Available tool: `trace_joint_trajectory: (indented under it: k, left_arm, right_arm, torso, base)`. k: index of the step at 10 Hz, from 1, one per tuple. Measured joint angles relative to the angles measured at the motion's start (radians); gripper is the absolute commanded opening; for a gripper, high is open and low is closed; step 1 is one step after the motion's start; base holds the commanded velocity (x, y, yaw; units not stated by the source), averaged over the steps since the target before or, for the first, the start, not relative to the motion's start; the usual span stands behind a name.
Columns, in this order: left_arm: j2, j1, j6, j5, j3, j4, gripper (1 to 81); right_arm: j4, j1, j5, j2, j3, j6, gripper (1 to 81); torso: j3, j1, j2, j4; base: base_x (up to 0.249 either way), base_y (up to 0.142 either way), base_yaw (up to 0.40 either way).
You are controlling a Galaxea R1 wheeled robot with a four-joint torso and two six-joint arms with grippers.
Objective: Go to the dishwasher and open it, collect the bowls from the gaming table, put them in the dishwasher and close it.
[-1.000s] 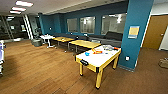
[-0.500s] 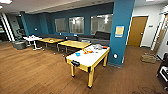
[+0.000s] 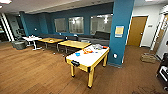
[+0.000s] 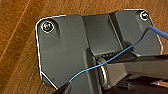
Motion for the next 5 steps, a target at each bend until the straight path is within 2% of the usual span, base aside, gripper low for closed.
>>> trace_joint_trajectory:
  k: [4, 5]
  left_arm:
    - [0.0, 0.0, 0.0, -0.001, 0.0, 0.0, 81.1]
    - [0.0, 0.0, 0.0, -0.001, 0.0, 0.0, 81.1]
  right_arm:
    - [0.0, 0.002, 0.0, 0.0, 0.0, 0.0, 81.1]
    - [0.0, 0.002, 0.0, 0.0, 0.0, 0.0, 81.1]
  torso:
    - [0.0, 0.0, 0.0, 0.0]
    - [0.0, 0.0, 0.0, 0.0]
  base:
    - [0.0, 0.0, 0.0]
    - [0.089, 0.0, 0.0]
